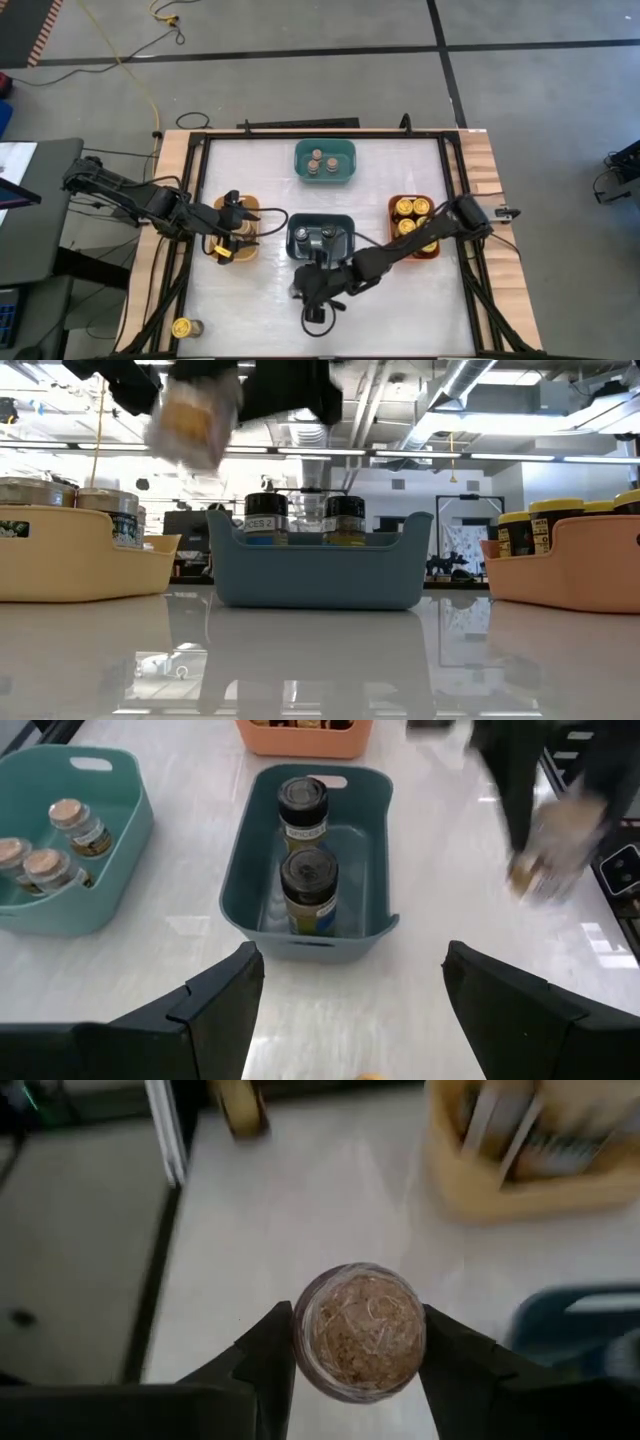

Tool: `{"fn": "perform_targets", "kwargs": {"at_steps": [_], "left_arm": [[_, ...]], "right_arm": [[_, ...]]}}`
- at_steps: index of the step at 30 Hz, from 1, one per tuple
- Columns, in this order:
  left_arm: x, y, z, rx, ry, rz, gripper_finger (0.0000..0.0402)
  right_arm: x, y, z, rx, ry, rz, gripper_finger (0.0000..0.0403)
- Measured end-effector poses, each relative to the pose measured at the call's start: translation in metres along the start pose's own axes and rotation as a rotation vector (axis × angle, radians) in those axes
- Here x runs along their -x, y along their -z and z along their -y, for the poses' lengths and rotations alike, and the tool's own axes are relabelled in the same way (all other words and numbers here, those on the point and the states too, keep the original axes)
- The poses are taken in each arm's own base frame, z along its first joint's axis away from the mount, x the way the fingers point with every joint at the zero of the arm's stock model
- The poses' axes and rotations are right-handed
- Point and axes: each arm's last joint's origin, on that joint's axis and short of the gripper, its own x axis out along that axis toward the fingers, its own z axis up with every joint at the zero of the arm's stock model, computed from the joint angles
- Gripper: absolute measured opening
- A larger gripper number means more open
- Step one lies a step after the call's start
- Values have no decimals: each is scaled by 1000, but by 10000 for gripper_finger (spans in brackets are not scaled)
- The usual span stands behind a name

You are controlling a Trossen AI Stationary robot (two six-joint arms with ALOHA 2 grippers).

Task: Sort spices by type
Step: Put the brown seasoning bottle into the green bin

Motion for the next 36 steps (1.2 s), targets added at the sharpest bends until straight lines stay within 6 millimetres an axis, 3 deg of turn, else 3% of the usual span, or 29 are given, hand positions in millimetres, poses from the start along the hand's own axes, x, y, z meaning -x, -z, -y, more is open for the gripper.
{"fn": "perform_targets", "kwargs": {"at_steps": [6, 11, 14, 19, 24, 29, 36], "left_arm": [[0, 2, -1, 44, -7, -23, 297], [0, 4, -1, 81, -12, -38, 297], [0, 4, -1, 90, -11, -37, 297], [0, 3, -3, 79, -44, -27, 297], [-2, 1, -10, 51, -131, -9, 297], [-3, -1, -22, 57, -263, 11, 297], [-5, -3, -38, 79, -369, 9, 297]], "right_arm": [[64, -37, 18, -122, 95, 123, 196], [121, -58, 51, -207, 288, 211, 198], [142, -62, 77, -197, 394, 185, 198], [144, -52, 123, -180, 526, -12, 195], [117, -33, 176, -171, 487, -111, 196], [103, -26, 238, -200, 413, -51, 196], [118, -24, 322, -214, 409, 5, 197]]}}
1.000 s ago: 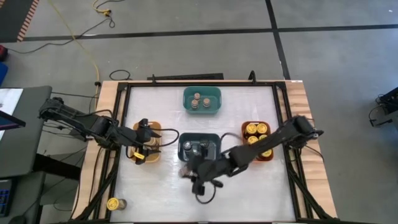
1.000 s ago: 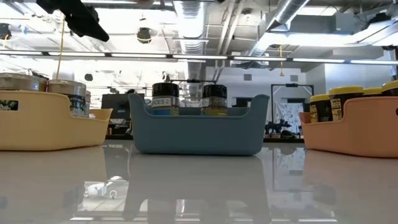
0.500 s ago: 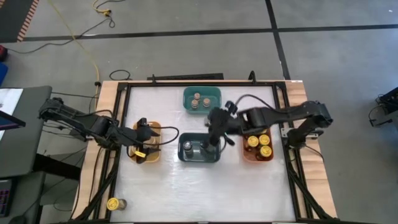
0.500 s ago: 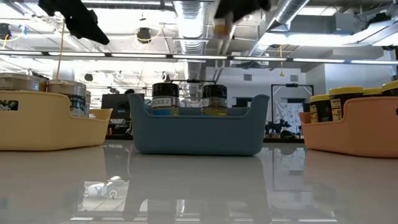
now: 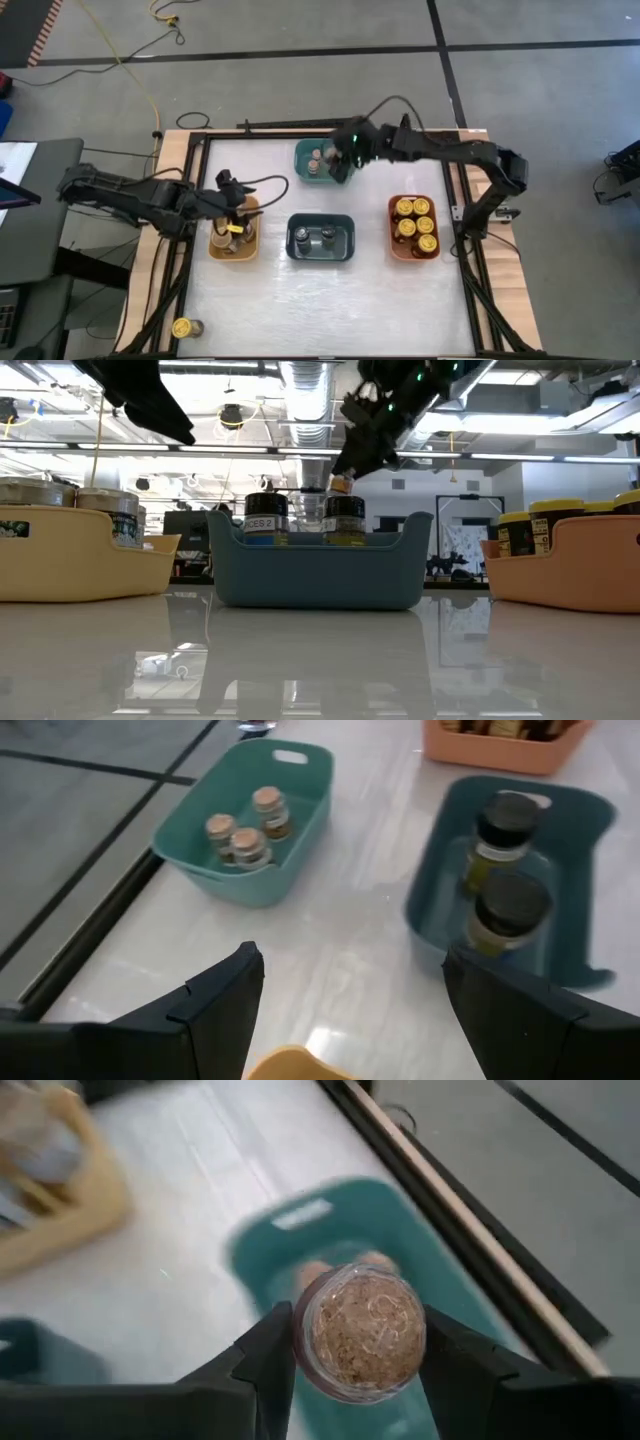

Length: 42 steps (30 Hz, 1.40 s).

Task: Sort spices by type
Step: Put the brown seasoning bottle into the green bin

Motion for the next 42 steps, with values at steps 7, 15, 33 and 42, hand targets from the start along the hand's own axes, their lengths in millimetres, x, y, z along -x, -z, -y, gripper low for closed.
{"fn": "perform_targets", "kwargs": {"at_steps": [7, 15, 33, 42], "left_arm": [[-4, -2, -8, 29, -47, -4, 297], [-5, -2, -9, 75, -53, -3, 297], [-5, -2, -9, 87, -52, -2, 297], [-5, -2, -9, 95, -49, -2, 297]], "right_arm": [[-51, 8, 35, 104, 10, -139, 197], [-87, 20, 53, 83, 34, -240, 197], [-112, 34, 50, 111, 15, -280, 199], [-117, 34, 53, 105, 21, -264, 215]]}}
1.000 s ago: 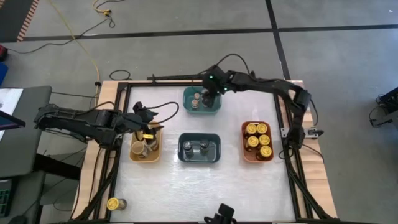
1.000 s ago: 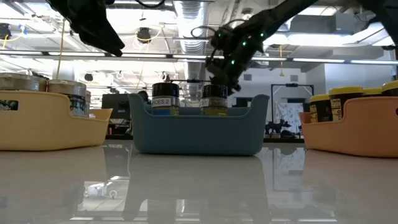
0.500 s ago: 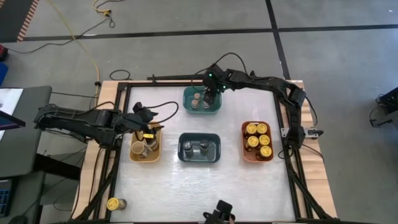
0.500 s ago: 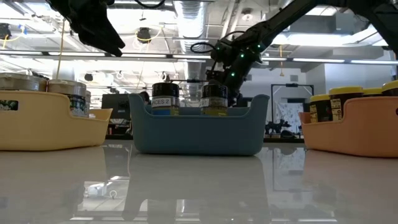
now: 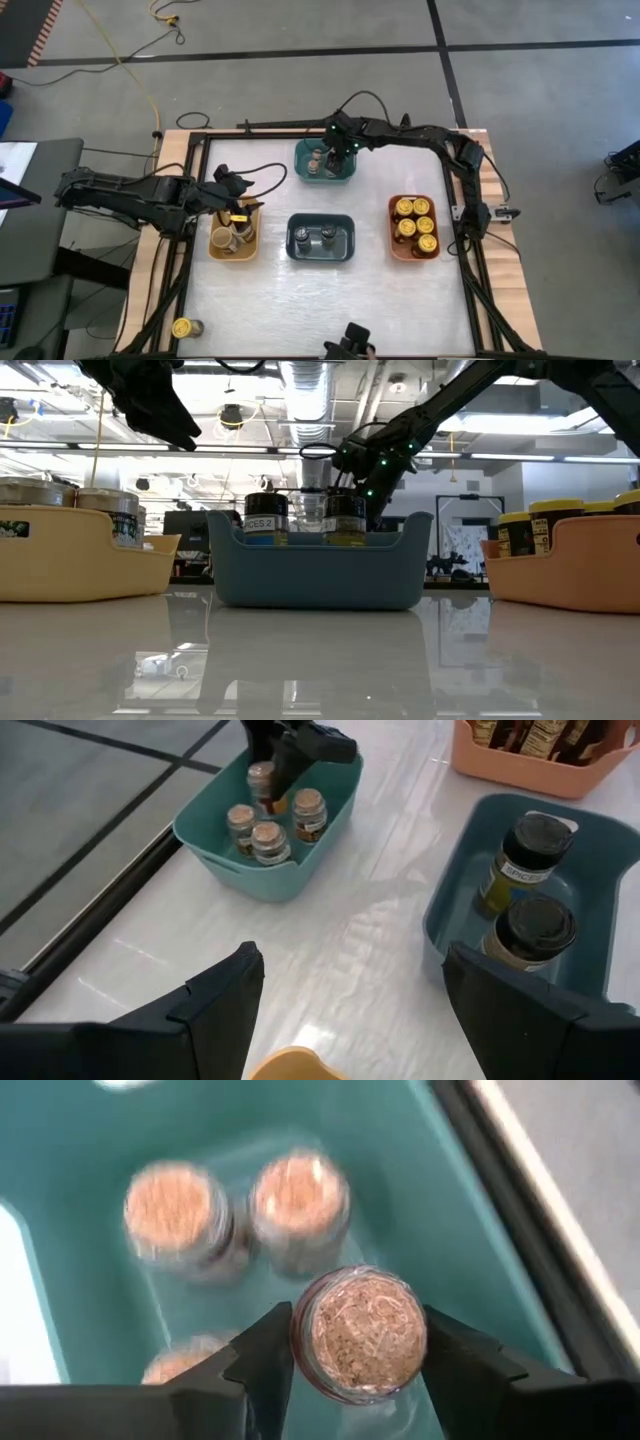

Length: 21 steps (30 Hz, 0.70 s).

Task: Sort spices by type
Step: Put the brown seasoning bottle into the green bin

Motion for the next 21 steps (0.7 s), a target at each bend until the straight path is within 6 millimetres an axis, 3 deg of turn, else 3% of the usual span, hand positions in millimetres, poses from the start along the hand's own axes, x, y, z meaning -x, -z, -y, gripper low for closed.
{"fn": "perform_targets", "kwargs": {"at_steps": [6, 21], "left_arm": [[0, 0, 0, 12, 0, 0, 297], [0, 0, 0, 16, -1, -1, 297]], "right_arm": [[-1, 3, 2, -5, 0, -25, 241], [0, 5, 10, -40, 12, -31, 245]]}}
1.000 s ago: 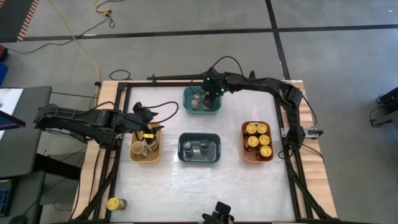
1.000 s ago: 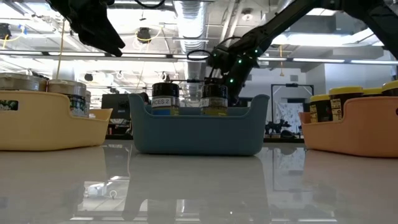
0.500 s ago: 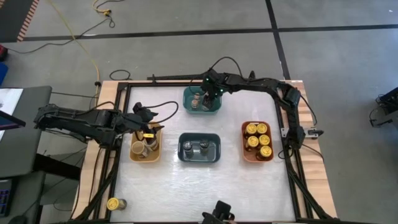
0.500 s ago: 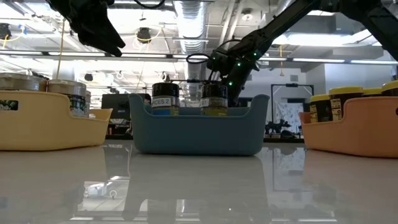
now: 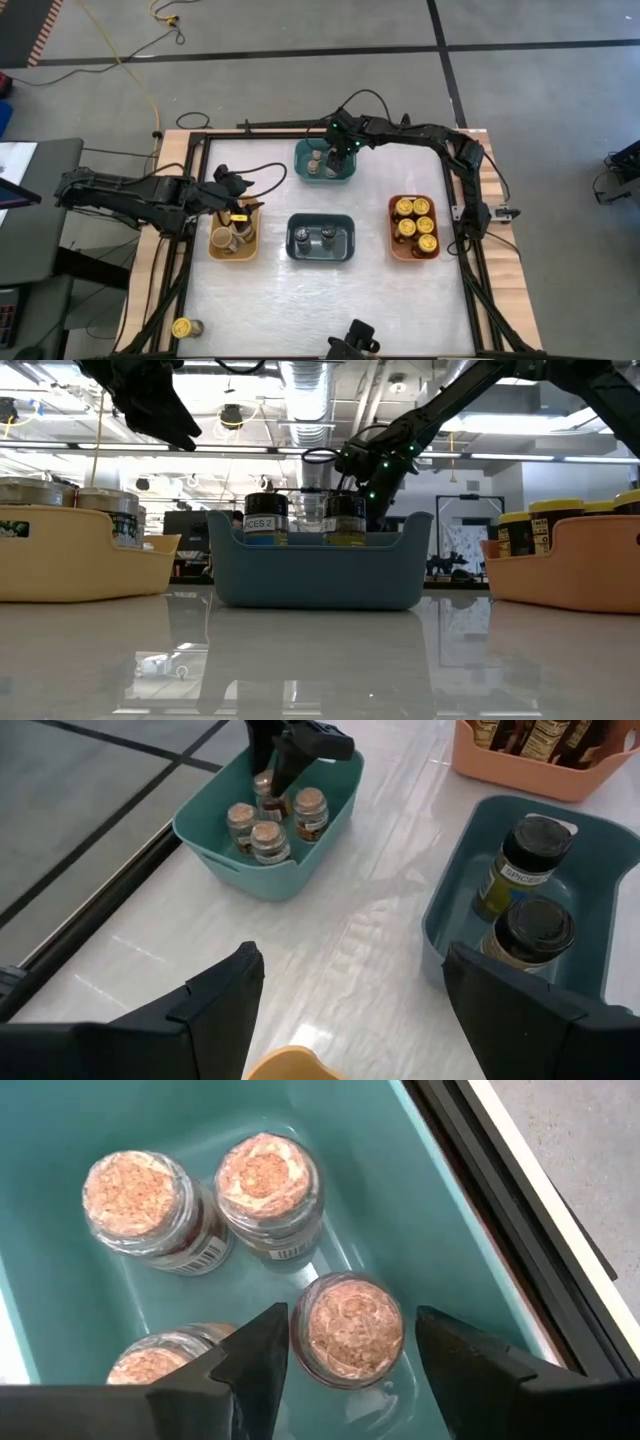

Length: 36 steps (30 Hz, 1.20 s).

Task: Sort spices by type
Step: Put the brown seasoning bottle into the green bin, then put the yellow seasoning into the orange bin

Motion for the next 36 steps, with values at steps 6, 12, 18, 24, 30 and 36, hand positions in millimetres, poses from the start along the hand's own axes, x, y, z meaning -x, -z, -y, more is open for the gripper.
{"fn": "perform_targets", "kwargs": {"at_steps": [6, 12, 18, 24, 30, 36], "left_arm": [[0, 0, 0, 22, 0, 0, 297], [0, 0, 0, 14, -1, 0, 297], [0, 0, 0, -16, -2, 0, 297], [0, 0, 0, 20, -2, 0, 297], [0, 0, 0, 34, -2, 1, 297], [0, 0, 0, 50, -2, 1, 299]], "right_arm": [[0, 2, 3, -13, -2, -17, 245], [4, 3, 2, 15, -57, -54, 245], [17, -13, 10, -20, -45, -27, 245], [43, -30, 25, -51, -30, -40, 245], [68, -39, 40, -85, -19, -84, 245], [79, -42, 44, -96, -17, -106, 244]]}}
